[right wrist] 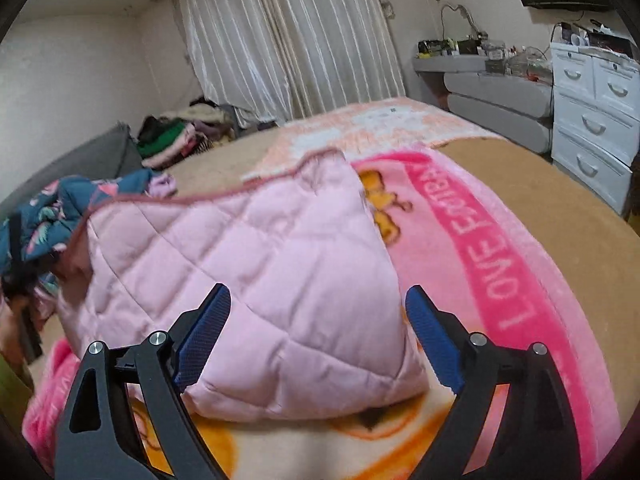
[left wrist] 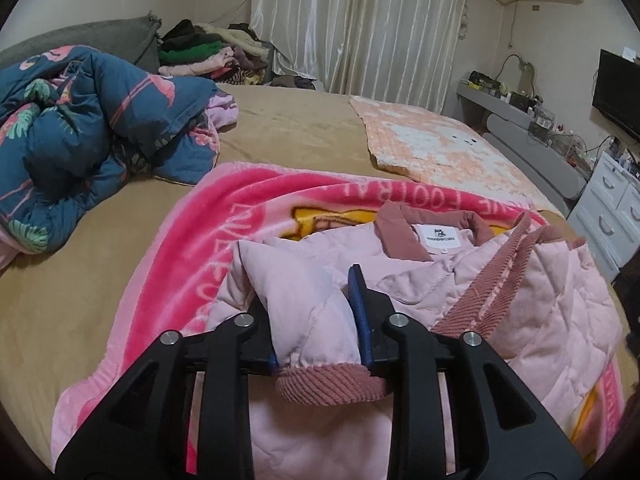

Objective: Fold large clothes
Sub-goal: 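Lay the hem over the folded jacket and open both tools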

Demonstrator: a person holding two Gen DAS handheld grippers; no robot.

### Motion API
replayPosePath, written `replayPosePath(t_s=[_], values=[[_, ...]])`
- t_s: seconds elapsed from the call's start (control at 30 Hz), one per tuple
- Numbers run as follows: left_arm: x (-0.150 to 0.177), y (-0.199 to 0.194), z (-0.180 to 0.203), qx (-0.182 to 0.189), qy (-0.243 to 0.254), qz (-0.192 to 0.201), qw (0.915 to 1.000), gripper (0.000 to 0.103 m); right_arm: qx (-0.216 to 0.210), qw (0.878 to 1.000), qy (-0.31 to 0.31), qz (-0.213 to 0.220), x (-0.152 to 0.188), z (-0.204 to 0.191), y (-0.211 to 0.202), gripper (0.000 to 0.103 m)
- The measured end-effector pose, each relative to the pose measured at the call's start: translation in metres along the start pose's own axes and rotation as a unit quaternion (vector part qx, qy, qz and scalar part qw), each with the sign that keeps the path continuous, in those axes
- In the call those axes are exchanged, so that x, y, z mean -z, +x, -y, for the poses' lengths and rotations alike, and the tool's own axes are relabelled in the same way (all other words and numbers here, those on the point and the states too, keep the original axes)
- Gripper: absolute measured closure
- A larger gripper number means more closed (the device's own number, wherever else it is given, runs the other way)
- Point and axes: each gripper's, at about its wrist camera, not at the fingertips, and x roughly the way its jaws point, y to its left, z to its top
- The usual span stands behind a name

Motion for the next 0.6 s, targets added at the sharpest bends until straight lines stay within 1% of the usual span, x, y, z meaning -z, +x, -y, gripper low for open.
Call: replayPosePath(t_s=[0.03, 0.1, 0.13, 0.17, 0.2, 0.23, 0.27, 0.33, 0.43, 0.47, 0.53, 0.6], values=[[-0.002, -0.004, -0.001, 0.009, -0.005, 0.000, 0.9999, 0.074, 0.001, 1.000, 0.002, -0.003, 0.003, 0.002, 0.003, 0.015], [-0.004, -0.010, -0.004, 0.035, -0.024, 0.001, 0.9991, 0.057, 0.003, 1.000, 0.007, -0.010, 0.009, 0.006, 0.010, 0.014], [-0.006, -0.015, -0.005, 0.052, -0.036, 0.005, 0.9980, 0.039, 0.004, 1.000, 0.009, -0.011, 0.011, 0.007, 0.011, 0.014], [-0.008, -0.021, -0.005, 0.061, -0.043, 0.012, 0.9971, 0.027, 0.006, 1.000, 0.011, -0.012, 0.013, 0.009, 0.013, 0.014], [-0.010, -0.030, -0.003, 0.061, -0.042, 0.025, 0.9969, 0.024, 0.006, 1.000, 0.013, -0.013, 0.013, 0.010, 0.013, 0.014], [-0.011, -0.036, 0.001, 0.056, -0.037, 0.038, 0.9970, 0.015, 0.007, 1.000, 0.014, -0.013, 0.014, 0.012, 0.014, 0.014], [-0.012, -0.050, 0.005, 0.049, -0.022, 0.064, 0.9965, 0.009, 0.009, 1.000, 0.015, -0.013, 0.013, 0.012, 0.013, 0.014], [-0.011, -0.068, 0.009, 0.047, 0.001, 0.094, 0.9944, 0.009, 0.013, 1.000, 0.009, -0.009, 0.012, 0.012, 0.011, 0.012], [-0.001, -0.076, 0.005, 0.027, 0.026, 0.102, 0.9941, 0.009, 0.027, 1.000, -0.004, 0.000, 0.008, 0.008, 0.006, 0.011], [0.003, -0.074, 0.003, 0.020, 0.032, 0.099, 0.9944, 0.009, 0.031, 0.999, -0.008, 0.000, 0.007, 0.007, 0.004, 0.011], [0.019, -0.061, -0.008, -0.009, 0.049, 0.082, 0.9954, 0.009, 0.038, 0.999, -0.017, -0.002, 0.006, 0.006, 0.005, 0.011], [0.036, -0.047, -0.019, -0.018, 0.054, 0.054, 0.9969, 0.009, 0.045, 0.999, -0.027, -0.007, 0.005, 0.004, 0.008, 0.010]])
